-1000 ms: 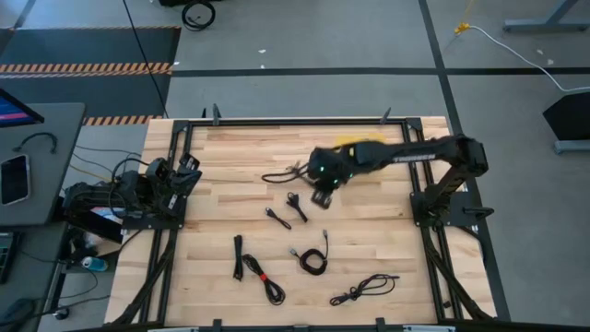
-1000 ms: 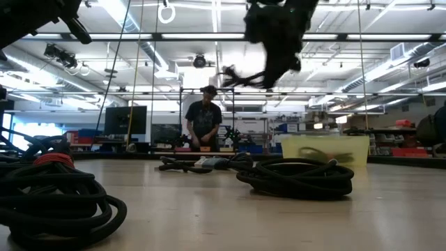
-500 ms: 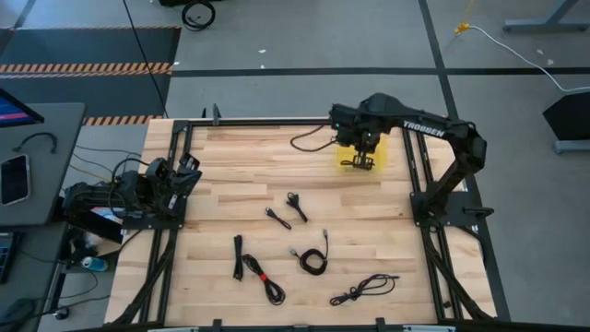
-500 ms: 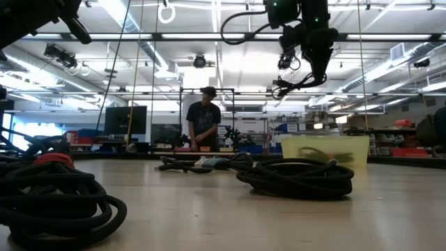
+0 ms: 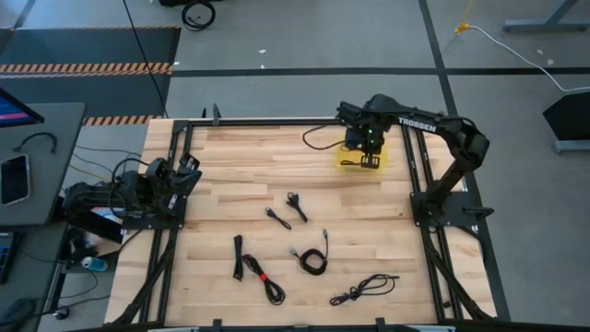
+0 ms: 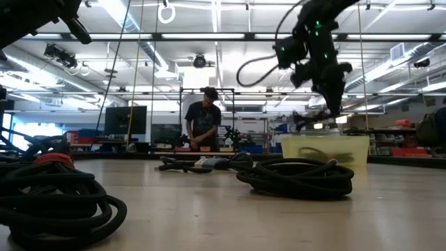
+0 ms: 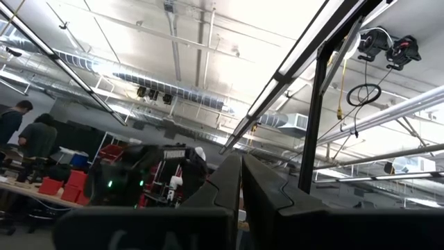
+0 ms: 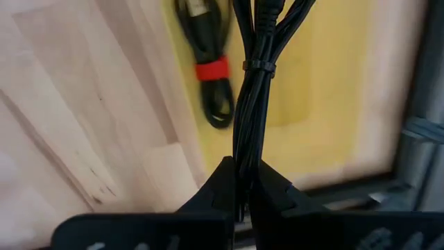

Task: Pick and place USB-C Cables
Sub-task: Put the black charger cable into the yellow bin, then move the yellow bin to the center of the table, then put the black charger cable into the yellow bin

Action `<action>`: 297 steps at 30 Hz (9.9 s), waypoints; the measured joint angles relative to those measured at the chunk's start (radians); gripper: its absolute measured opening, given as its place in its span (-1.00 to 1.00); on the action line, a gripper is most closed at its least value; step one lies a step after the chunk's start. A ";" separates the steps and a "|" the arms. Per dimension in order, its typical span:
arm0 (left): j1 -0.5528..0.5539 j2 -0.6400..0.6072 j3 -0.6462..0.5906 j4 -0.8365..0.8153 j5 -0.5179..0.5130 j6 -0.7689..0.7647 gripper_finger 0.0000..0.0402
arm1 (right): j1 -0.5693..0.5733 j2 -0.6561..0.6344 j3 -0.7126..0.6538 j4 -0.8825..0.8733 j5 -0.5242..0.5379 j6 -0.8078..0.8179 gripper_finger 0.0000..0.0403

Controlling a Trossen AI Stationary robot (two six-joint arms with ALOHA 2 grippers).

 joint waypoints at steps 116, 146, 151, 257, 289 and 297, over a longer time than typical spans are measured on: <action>0.102 1.190 1.265 -1.689 -0.393 -0.034 -0.89 | 0.051 -0.197 -0.375 0.496 -0.123 0.185 -0.35; 0.102 1.190 1.265 -1.689 -0.393 -0.053 -0.89 | 0.016 -0.197 -0.495 0.586 -0.223 0.189 -0.88; 0.102 1.190 1.265 -1.689 -0.393 -0.053 -0.89 | 0.022 -0.197 -0.493 0.593 -0.237 0.201 -0.97; -0.132 1.649 1.163 -1.520 -0.066 0.381 0.01 | 0.652 -0.272 0.430 0.850 -0.260 0.383 -0.60; -0.034 1.773 1.164 -1.335 0.124 0.635 -0.06 | 0.652 -0.565 0.430 1.011 -0.317 0.407 -0.60; -0.034 1.797 1.165 -1.429 0.125 0.634 -0.06 | 0.652 -0.569 0.430 1.009 -0.317 0.410 -0.60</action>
